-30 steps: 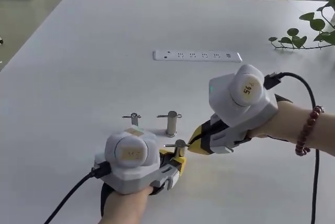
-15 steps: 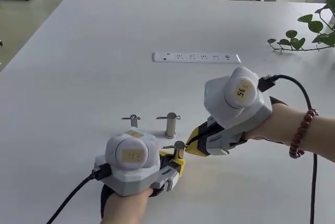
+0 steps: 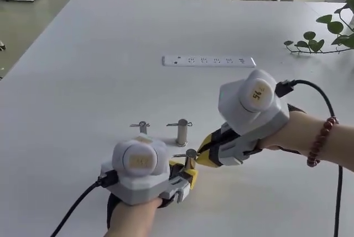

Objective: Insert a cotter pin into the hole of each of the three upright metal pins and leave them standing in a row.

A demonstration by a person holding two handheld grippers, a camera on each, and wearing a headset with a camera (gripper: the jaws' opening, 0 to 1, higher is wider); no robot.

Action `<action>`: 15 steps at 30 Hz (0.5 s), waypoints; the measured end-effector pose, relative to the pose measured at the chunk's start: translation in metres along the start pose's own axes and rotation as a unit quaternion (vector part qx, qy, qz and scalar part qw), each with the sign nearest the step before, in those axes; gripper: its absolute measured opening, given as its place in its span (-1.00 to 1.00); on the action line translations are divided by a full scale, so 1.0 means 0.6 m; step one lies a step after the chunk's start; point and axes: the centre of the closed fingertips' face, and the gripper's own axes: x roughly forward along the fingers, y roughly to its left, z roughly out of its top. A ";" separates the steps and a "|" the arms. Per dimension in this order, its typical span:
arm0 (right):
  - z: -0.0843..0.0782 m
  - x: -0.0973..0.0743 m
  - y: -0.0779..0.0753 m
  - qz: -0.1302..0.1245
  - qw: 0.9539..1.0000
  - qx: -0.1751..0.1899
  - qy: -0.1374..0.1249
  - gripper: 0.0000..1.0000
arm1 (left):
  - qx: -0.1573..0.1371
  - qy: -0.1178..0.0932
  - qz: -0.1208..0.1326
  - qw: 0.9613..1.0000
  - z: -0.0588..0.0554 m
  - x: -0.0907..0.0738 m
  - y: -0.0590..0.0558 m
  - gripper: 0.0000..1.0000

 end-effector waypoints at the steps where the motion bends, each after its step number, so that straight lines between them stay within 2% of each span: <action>1: 0.001 -0.002 0.001 0.000 1.000 0.001 -0.002 -0.90 | 0.000 0.002 0.001 1.000 0.000 -0.002 0.001 -0.63; 5: 0.009 -0.006 0.003 -0.001 1.000 0.013 -0.017 -0.85 | 0.008 0.008 0.005 1.000 -0.001 -0.011 0.004 -0.55; 15: 0.015 -0.018 0.002 -0.010 1.000 0.015 -0.025 -0.69 | 0.020 0.014 0.009 1.000 0.004 -0.045 0.005 -0.38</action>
